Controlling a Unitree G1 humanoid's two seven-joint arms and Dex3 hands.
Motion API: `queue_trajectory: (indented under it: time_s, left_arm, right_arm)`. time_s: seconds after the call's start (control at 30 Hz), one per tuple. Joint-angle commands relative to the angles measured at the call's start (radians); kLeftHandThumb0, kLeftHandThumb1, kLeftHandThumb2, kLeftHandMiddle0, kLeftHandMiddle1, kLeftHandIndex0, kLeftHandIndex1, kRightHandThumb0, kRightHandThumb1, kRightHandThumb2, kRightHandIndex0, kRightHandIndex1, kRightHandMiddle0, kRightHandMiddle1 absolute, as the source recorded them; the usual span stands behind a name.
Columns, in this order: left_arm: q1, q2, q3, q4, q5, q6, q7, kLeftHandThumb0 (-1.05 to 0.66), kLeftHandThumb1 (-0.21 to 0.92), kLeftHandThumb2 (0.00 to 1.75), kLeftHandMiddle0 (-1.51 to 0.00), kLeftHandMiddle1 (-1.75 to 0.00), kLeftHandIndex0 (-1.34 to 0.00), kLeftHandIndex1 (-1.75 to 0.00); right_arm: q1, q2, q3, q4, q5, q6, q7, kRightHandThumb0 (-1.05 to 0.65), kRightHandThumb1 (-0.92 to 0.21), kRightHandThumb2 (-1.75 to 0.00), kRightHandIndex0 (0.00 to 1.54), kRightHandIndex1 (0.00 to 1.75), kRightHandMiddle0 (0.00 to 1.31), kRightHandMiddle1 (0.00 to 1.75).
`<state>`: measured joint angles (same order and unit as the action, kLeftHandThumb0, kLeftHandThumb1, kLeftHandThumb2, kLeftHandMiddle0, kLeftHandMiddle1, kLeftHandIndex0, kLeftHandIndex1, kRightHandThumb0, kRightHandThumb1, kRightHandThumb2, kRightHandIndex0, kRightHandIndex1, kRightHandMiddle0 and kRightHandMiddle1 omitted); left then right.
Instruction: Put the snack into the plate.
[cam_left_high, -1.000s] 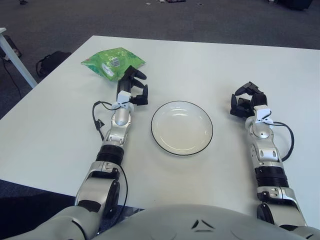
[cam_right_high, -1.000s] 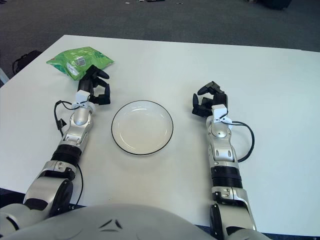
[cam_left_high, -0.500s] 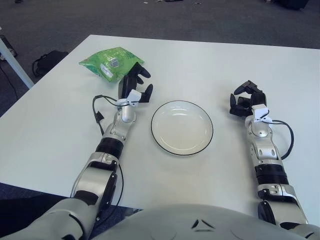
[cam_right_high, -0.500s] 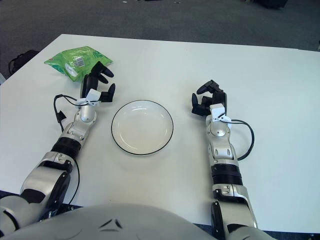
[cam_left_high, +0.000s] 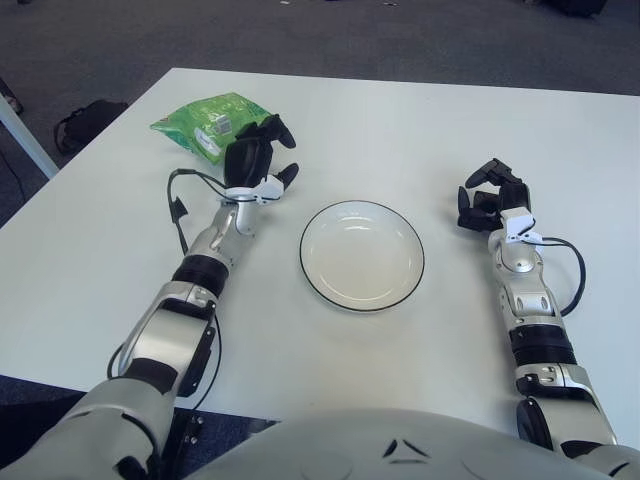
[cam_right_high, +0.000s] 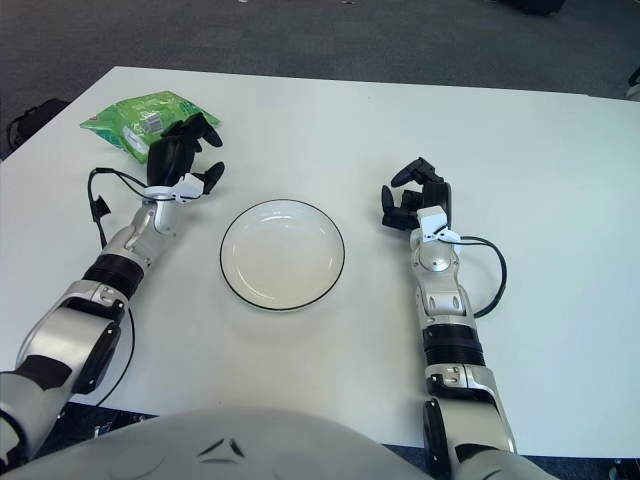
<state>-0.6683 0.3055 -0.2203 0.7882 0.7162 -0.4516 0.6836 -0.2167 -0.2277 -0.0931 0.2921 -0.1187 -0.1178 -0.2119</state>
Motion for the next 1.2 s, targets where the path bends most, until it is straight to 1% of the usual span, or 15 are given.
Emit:
queue_trajectory:
  time_s: [0.0,0.17,0.4,0.47,0.5,0.6,0.63,0.7,0.77,0.87,0.93,0.97,1.07,1.1,1.17]
  left_arm:
    - [-0.066,0.033,-0.024,-0.005,0.045,0.064,0.014,-0.01,0.19,1.47,-0.59,-1.75,-0.58,-1.75]
    - [-0.123,0.056,-0.038,-0.001,0.059,0.123,-0.012,-0.01,0.2,1.45,-0.58,-1.75,-0.57,-1.75]
    - [-0.213,0.099,-0.08,0.073,0.083,0.121,-0.015,-0.01,0.25,1.4,-0.55,-1.75,-0.54,-1.75]
    - [-0.247,0.116,-0.107,0.108,0.11,0.124,-0.011,-0.01,0.31,1.32,-0.55,-1.72,-0.46,-1.74]
    - [-0.257,0.121,-0.115,0.12,0.116,0.124,-0.009,-0.01,0.37,1.23,-0.53,-1.67,-0.42,-1.74]
    - [-0.284,0.132,-0.146,0.15,0.137,0.125,-0.007,-0.01,0.5,1.06,-0.48,-1.61,-0.35,-1.75]
    - [-0.29,0.134,-0.153,0.159,0.14,0.124,-0.006,-0.01,0.56,0.98,-0.44,-1.59,-0.31,-1.75]
    - [-0.312,0.138,-0.172,0.188,0.149,0.122,-0.008,-0.01,0.64,0.87,-0.4,-1.58,-0.26,-1.75]
    - [-0.337,0.139,-0.19,0.225,0.156,0.122,-0.01,-0.01,0.78,0.69,-0.33,-1.58,-0.19,-1.74]
    - [-0.378,0.135,-0.217,0.29,0.164,0.125,-0.012,-0.01,0.87,0.56,-0.27,-1.58,-0.15,-1.74]
    - [-0.411,0.129,-0.233,0.346,0.169,0.133,-0.019,-0.17,0.9,0.54,-0.23,-1.43,-0.17,-1.75]
    - [-0.433,0.125,-0.243,0.386,0.173,0.146,-0.031,-0.32,0.87,0.6,-0.2,-1.3,-0.11,-1.58]
    - [-0.465,0.118,-0.264,0.449,0.172,0.165,-0.044,-0.52,0.82,0.72,-0.15,-1.1,-0.03,-1.31]
    - [-0.474,0.115,-0.271,0.469,0.173,0.181,-0.056,-0.54,0.82,0.72,-0.14,-1.07,-0.03,-1.27]
    - [-0.486,0.11,-0.284,0.501,0.172,0.213,-0.074,-0.64,0.88,0.67,-0.1,-0.92,-0.01,-1.12]
  right_arm:
    - [0.101,0.021,0.018,0.085,-0.02,0.049,0.011,-0.49,-0.3,-1.33,1.29,1.75,0.63,1.75]
    - [0.097,0.016,0.019,0.098,-0.018,0.041,0.019,-0.49,-0.31,-1.33,1.29,1.75,0.63,1.75]
    - [0.098,0.015,0.023,0.101,-0.031,0.021,0.01,-0.49,-0.31,-1.33,1.29,1.75,0.62,1.75]
    - [0.097,0.013,0.027,0.1,-0.037,0.022,0.009,-0.49,-0.31,-1.33,1.29,1.75,0.62,1.75]
    - [0.096,0.013,0.028,0.1,-0.039,0.023,0.009,-0.49,-0.31,-1.33,1.28,1.75,0.63,1.75]
    - [0.097,0.01,0.03,0.098,-0.04,0.025,0.014,-0.49,-0.3,-1.33,1.28,1.75,0.63,1.75]
    - [0.096,0.01,0.031,0.098,-0.041,0.026,0.015,-0.49,-0.3,-1.33,1.28,1.75,0.63,1.75]
    - [0.095,0.009,0.032,0.099,-0.041,0.025,0.016,-0.49,-0.3,-1.33,1.28,1.75,0.63,1.75]
    - [0.094,0.008,0.034,0.099,-0.042,0.025,0.015,-0.49,-0.3,-1.33,1.28,1.75,0.63,1.75]
    - [0.092,0.007,0.036,0.102,-0.046,0.026,0.012,-0.49,-0.3,-1.33,1.28,1.75,0.63,1.75]
    - [0.091,0.006,0.038,0.103,-0.05,0.025,0.009,-0.49,-0.31,-1.33,1.27,1.75,0.62,1.75]
    - [0.091,0.005,0.04,0.104,-0.054,0.025,0.008,-0.49,-0.31,-1.33,1.27,1.75,0.62,1.75]
    - [0.09,0.003,0.043,0.104,-0.059,0.027,0.008,-0.49,-0.31,-1.33,1.27,1.75,0.62,1.75]
    - [0.091,0.002,0.044,0.103,-0.058,0.029,0.012,-0.49,-0.31,-1.33,1.27,1.75,0.62,1.75]
    - [0.091,0.0,0.046,0.104,-0.057,0.03,0.018,-0.49,-0.31,-1.33,1.27,1.75,0.62,1.75]
